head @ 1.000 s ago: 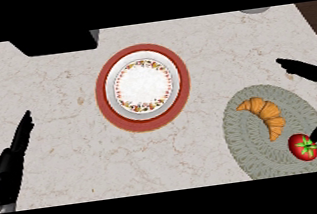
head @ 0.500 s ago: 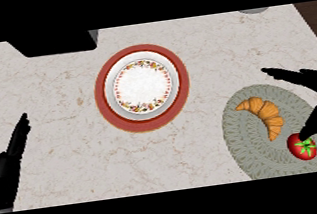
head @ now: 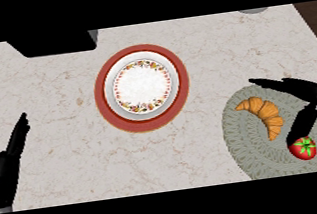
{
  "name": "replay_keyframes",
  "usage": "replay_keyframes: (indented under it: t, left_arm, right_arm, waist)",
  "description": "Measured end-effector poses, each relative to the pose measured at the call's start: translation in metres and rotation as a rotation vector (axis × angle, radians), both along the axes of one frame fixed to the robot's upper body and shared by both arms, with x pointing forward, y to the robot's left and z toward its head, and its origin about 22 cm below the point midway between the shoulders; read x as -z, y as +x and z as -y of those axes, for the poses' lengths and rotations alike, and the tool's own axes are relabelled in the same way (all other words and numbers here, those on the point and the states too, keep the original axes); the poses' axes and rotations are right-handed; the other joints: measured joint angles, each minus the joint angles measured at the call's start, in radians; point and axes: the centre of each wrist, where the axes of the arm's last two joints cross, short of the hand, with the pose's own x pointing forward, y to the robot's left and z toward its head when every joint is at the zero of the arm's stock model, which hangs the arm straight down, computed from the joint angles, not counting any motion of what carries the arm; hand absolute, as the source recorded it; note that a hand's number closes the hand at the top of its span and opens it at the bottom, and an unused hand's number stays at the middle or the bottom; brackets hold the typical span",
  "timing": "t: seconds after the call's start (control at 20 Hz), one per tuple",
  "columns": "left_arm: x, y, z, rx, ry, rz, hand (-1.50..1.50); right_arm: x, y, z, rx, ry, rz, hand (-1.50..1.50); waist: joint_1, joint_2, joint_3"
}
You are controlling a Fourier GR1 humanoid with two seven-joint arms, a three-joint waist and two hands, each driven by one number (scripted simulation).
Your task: Pick the croissant from the placemat and place it in the plate
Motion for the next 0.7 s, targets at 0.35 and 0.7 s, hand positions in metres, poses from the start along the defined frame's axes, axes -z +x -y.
replay_keyframes:
  t: [0.35, 0.7]
  left_arm:
    - [0.005, -0.001, 0.0, 0.005, -0.01, -0.005, 0.0]
    - [0.008, -0.003, 0.001, -0.003, -0.008, -0.003, 0.0]
  right_arm:
    - [0.023, 0.0, -0.001, 0.002, 0.0, -0.014, -1.5]
    - [0.031, 0.005, -0.005, 0.0, 0.047, 0.014, 1.5]
  waist:
    - [0.0, 0.0, 0.0]
    - [-0.001, -0.003, -0.004]
